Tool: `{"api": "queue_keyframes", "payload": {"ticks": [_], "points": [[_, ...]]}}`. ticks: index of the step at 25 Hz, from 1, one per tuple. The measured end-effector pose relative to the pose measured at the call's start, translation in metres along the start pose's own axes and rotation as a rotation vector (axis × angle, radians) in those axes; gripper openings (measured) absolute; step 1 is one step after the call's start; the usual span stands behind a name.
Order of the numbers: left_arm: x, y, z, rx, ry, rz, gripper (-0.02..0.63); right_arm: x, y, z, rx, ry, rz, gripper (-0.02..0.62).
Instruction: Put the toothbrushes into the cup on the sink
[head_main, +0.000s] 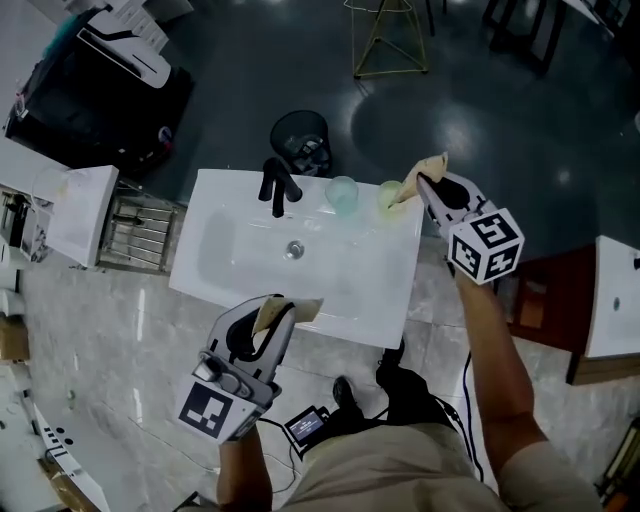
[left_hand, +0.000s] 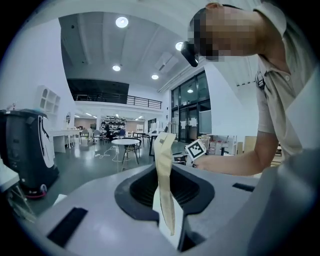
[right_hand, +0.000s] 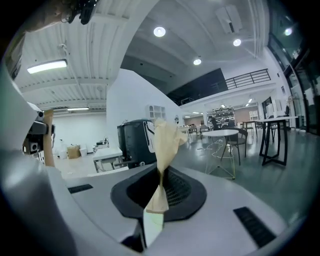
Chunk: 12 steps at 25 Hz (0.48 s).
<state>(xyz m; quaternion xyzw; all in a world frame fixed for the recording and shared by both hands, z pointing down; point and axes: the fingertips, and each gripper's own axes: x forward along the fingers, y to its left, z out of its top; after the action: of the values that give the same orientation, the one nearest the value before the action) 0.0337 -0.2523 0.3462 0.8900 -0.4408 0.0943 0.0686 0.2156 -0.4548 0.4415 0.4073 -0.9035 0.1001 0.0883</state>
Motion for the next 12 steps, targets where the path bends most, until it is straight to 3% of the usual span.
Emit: {"api": "queue_keyframes", "payload": {"ticks": [12], "points": [[0.036,0.019,-0.039,-0.045,0.058,0.03,0.065,0.073,-0.023,-0.09,0.017,0.142,0.037,0.025]]}}
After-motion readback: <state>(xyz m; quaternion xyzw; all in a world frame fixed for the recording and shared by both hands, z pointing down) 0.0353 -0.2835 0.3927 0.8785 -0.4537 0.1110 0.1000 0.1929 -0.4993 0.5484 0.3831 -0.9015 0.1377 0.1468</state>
